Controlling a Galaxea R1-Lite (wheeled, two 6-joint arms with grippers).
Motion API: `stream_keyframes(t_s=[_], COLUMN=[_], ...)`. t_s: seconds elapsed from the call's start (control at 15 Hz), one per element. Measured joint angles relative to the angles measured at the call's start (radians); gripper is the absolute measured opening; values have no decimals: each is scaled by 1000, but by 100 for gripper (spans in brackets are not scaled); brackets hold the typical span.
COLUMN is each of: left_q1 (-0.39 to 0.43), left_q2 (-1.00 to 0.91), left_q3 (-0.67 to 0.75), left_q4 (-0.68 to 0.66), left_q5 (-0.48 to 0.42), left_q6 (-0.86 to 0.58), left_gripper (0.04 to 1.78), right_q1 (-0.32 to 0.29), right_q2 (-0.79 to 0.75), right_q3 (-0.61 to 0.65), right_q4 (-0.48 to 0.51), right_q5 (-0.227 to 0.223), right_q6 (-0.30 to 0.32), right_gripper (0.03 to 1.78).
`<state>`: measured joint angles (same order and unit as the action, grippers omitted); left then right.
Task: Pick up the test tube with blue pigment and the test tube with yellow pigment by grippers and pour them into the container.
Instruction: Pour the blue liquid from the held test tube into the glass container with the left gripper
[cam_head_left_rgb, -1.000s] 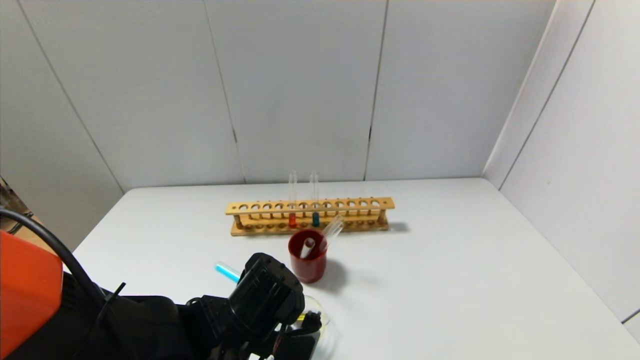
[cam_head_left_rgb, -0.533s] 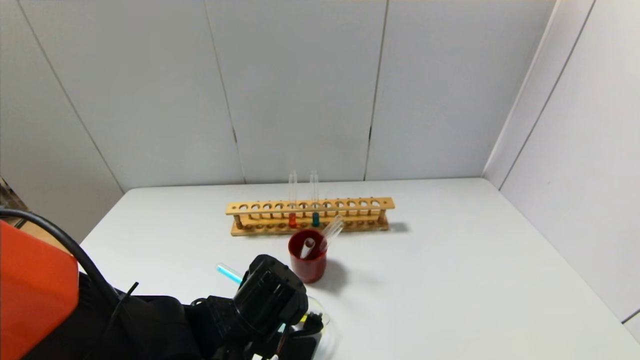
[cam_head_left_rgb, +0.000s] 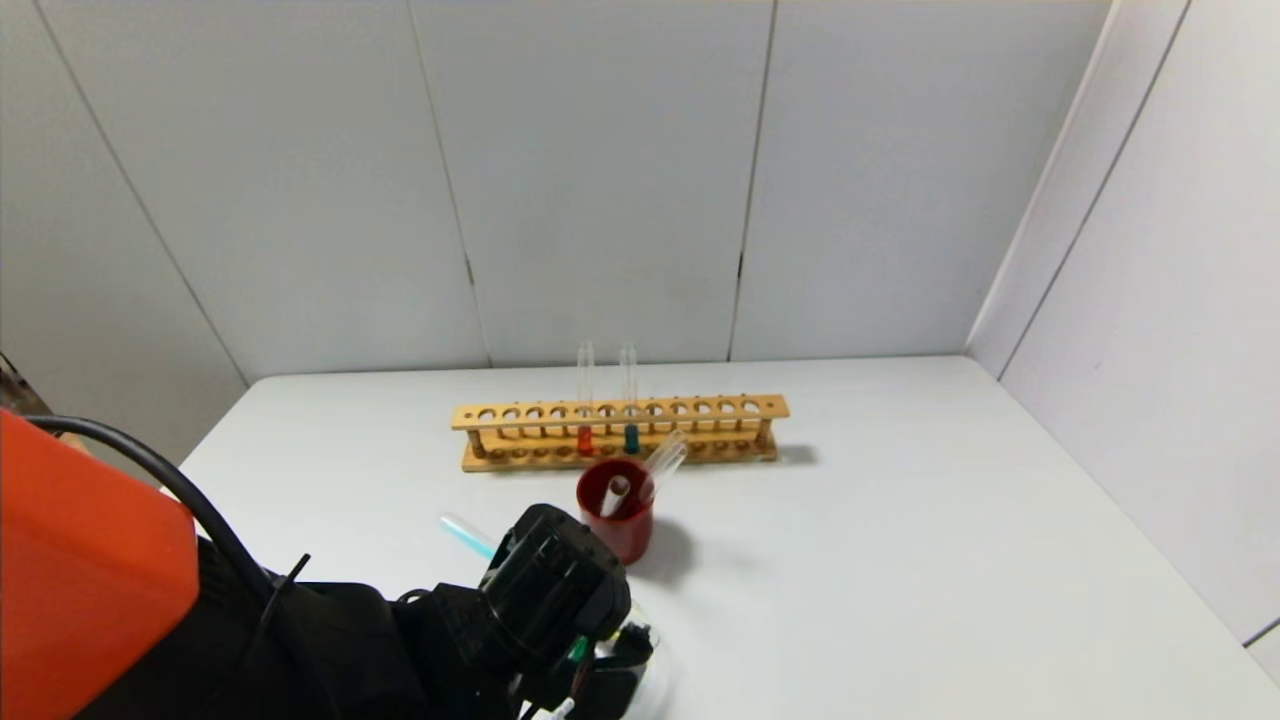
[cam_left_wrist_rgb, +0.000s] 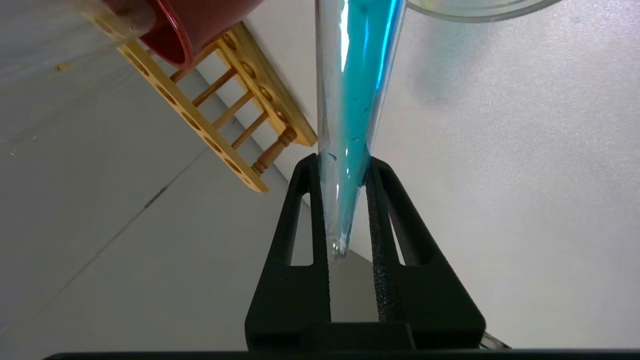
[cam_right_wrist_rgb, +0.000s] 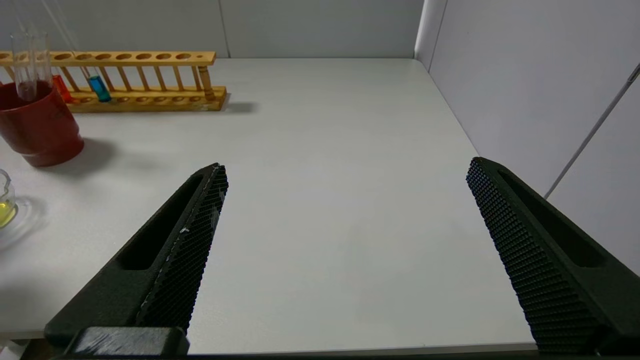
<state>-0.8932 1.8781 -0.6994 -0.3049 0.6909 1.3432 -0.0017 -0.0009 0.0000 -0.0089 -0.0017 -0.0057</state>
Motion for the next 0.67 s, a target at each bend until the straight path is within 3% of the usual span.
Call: stream_keyframes(t_s=[0.67], left_q1=[-10], left_q2=[4], left_q3=[-36], left_q4=[-1], left_q5=[66], left_q6=[62], left_gripper=[30], right_q1=[0], right_q2=[0], right_q3=[0], right_q4=[0], right_q5=[0], right_q6=[0], right_gripper=[174])
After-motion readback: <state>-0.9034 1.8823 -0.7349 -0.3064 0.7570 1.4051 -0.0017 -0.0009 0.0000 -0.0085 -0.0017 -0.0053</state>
